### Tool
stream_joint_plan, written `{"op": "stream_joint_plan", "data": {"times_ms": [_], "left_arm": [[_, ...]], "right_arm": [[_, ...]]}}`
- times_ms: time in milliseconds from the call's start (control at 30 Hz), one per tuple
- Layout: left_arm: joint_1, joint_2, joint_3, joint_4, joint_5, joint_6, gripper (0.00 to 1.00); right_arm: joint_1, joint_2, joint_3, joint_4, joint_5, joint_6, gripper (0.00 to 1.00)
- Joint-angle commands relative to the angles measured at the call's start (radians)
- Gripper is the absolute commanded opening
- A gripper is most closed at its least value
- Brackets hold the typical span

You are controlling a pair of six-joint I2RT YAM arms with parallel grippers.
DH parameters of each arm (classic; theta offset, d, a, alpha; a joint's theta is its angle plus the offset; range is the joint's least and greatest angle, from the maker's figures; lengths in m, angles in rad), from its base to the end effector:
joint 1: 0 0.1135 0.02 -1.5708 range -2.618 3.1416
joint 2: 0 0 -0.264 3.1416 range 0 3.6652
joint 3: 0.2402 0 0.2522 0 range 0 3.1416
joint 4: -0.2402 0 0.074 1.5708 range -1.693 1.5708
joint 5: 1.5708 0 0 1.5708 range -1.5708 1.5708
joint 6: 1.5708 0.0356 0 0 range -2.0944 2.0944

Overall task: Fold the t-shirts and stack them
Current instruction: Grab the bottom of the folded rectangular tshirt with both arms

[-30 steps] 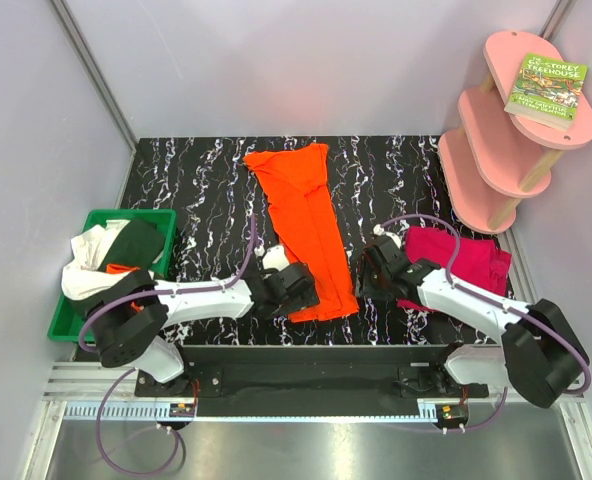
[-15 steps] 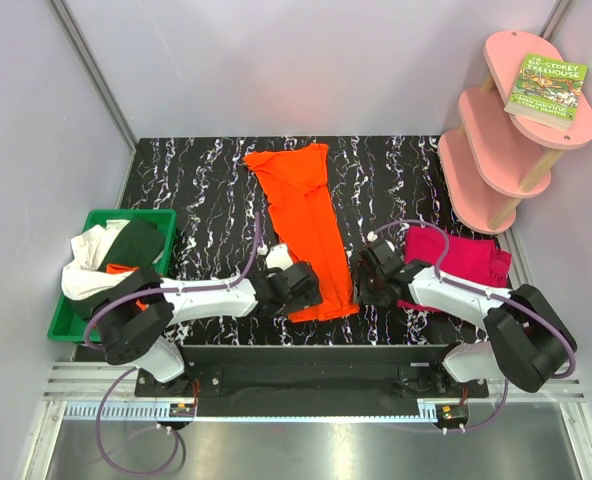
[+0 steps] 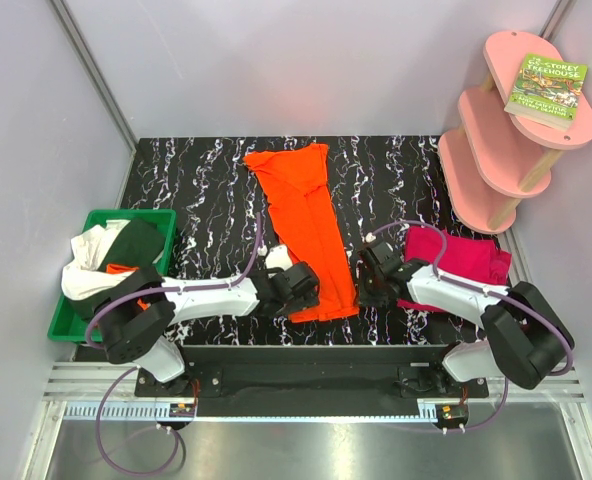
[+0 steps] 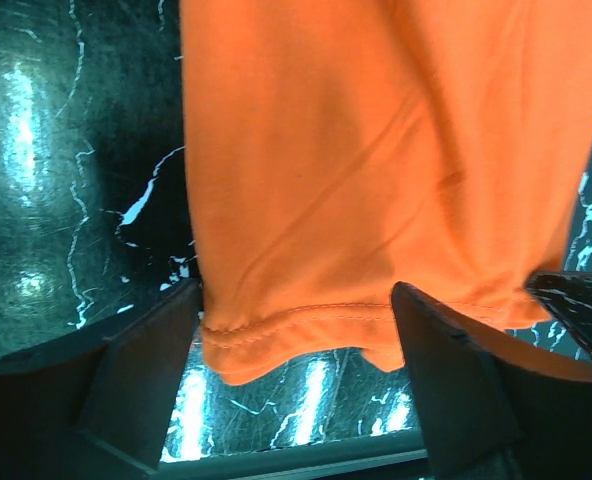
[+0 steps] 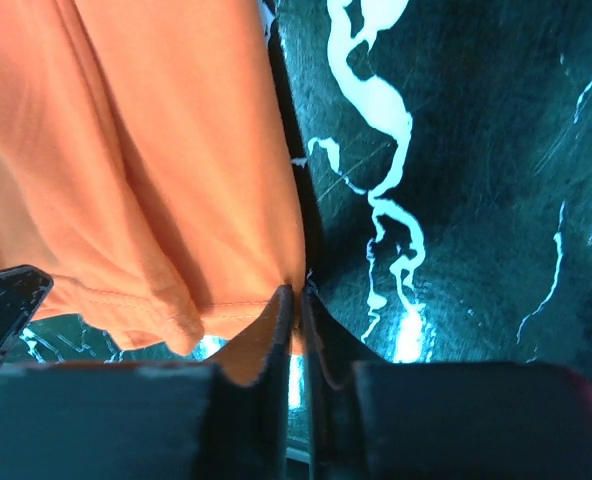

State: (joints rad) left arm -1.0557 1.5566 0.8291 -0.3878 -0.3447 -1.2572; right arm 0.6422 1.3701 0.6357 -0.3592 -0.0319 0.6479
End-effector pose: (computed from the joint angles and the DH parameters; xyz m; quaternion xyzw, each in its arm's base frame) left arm 0.1515 -0.2433 0.1628 -0.1350 0.9510 -0.1364 0.2425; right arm 0.1913 0.1445 0.1552 -0.0010 0.9716 0.1545 0.1795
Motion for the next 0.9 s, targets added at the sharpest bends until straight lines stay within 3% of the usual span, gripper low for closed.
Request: {"op": "stream_joint_plan", "data": {"times_ms": [0,133,433,567,733,867], "left_arm": [[-0.013,-0.038,-0.016,-0.059,0.013,-0.008,0.78],[-0.029,-0.056,-0.044,-0.059,0.03,-0.004,0.66],[-0.059,-0.063,-0.062,-0.062,0.052,-0.008,0.65],[-0.066,-0.064,-0.065,-0.062,0.052,-0.005,0.41],[-0.069,-0.064,-0.081,-0.065,0.053,-0.013,0.03],[-0.07,-0.07,-0.085,-0.072,0.05,-0.013,0.0]], "right_arm": [[0.007,-0.04,0.022,-0.049,-0.017,0.019,0.09],[0.022,-0.042,0.038,-0.066,-0.014,0.022,0.05],[0.047,-0.017,0.051,-0.067,0.0,0.038,0.05],[0.05,-0.008,0.053,-0.064,0.003,0.039,0.04],[0.051,-0.006,0.047,-0.064,0.009,0.047,0.04],[0.057,-0.012,0.033,-0.061,0.007,0.059,0.0]]}}
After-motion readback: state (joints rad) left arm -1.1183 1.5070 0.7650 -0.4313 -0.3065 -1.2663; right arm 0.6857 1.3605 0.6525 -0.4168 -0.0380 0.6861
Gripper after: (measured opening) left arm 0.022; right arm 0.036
